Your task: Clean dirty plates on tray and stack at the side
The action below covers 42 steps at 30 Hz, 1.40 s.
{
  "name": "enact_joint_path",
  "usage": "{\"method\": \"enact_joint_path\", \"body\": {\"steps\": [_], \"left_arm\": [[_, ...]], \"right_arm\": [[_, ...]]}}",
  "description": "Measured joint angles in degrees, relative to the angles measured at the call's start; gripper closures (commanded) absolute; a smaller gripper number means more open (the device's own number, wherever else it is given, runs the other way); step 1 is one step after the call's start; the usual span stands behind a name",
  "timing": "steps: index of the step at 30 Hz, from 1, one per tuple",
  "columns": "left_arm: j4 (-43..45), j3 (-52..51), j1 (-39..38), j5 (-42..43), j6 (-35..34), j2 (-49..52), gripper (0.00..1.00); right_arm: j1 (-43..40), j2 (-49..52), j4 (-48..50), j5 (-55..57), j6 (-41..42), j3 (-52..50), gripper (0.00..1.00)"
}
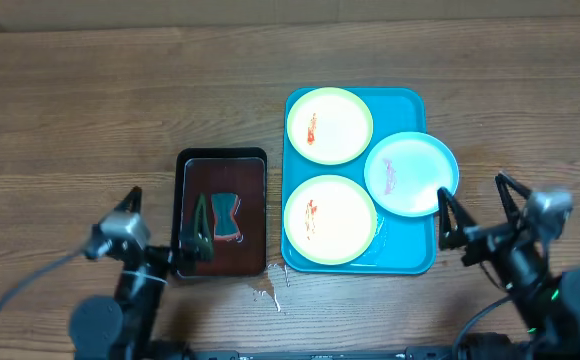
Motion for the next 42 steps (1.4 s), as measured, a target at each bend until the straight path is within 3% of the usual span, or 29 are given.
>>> {"method": "enact_joint_path", "body": {"steps": [6,9,13,18,25,34,37,39,40,42], "left_arm": [[-21.9,23.5,0.0,4.3,0.0,22.3,0.00],[-27.7,34.6,0.0,10.8,0.0,33.0,0.00],[-31.0,37.9,0.0,15.1,-0.3,38.6,0.00],[-38.6,38.1,0.0,16.7,-0.7,44.4,0.14],[-47.7,38.1,-1.6,11.4,-0.7,57.3,0.31],[-47.9,38.1,-9.3,1.2,-6.0,78.6,0.38],[-47.7,38.1,-10.1,-1.9,-8.2,84.9,0.48],[-46.8,38.1,-10.2,-3.0,-9.3,87.9,0.64],[-46.1,38.1,-10.1,-3.7,-9.6,89.7,0.82],[-44.9,38.1,-10.1,-4.4,-10.7,91.7,0.95]], "right_arm": [[0.0,27.2,-24.5,-3.0,0.2,28.9,0.00],[0.0,39.3,-28.7,-4.0,0.2,37.4,0.00],[0.1,46.5,-34.2,-6.3,0.2,37.8,0.02],[5.0,51.4,-38.0,-5.0,0.3,33.7,0.09],[13.0,53.4,-33.4,0.1,3.0,23.2,0.08],[13.2,53.5,-32.8,1.9,4.4,22.7,0.03],[13.2,53.5,-35.4,2.0,4.5,22.7,0.03],[13.2,53.5,-36.5,2.3,4.5,22.7,0.04],[13.2,53.5,-36.8,2.6,4.5,22.7,0.04],[13.2,53.5,-36.6,3.0,4.5,22.5,0.06]]}}
